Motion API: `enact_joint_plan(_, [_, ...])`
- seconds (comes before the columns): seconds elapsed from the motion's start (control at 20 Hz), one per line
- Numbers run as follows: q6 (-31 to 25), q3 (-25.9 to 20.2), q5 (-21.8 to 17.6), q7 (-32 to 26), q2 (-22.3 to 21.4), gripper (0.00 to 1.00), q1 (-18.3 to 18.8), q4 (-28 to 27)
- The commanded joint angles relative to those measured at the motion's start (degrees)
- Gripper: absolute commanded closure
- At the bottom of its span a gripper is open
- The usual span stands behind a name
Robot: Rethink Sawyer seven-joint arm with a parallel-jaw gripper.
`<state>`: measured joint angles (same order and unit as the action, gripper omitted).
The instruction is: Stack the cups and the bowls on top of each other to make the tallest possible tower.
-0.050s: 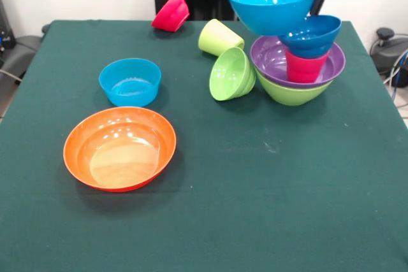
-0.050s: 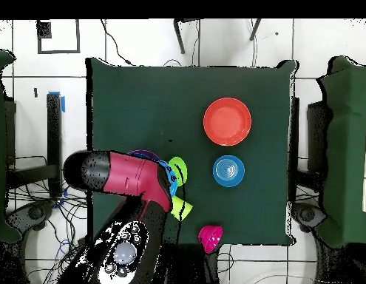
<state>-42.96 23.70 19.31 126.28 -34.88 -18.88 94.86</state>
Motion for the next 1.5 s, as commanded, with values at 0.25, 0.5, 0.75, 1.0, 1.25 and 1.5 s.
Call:
enact_joint_plan(0.25, [-7.8, -6.3, 2.6, 13.6, 3.6, 1.00, -1.0, -1.6])
enact_joint_plan(0.5, [-8.4, -6.0, 2.3, 13.1, 3.6, 1.00, -0.8, -2.0])
enact_joint_plan(0.75, [-8.7, -5.7, 2.0, 12.5, 4.2, 1.00, -0.5, -3.1])
enact_joint_plan(1.0, [-9.7, -5.7, 2.1, 12.9, 4.8, 1.00, -0.4, -4.5])
enact_joint_plan(1.25, [-11.3, -5.6, 2.0, 13.3, 5.1, 1.00, -0.4, -5.8])
enact_joint_plan(1.5, [-13.6, -5.4, 1.6, 13.1, 5.5, 1.00, 0.1, -7.5])
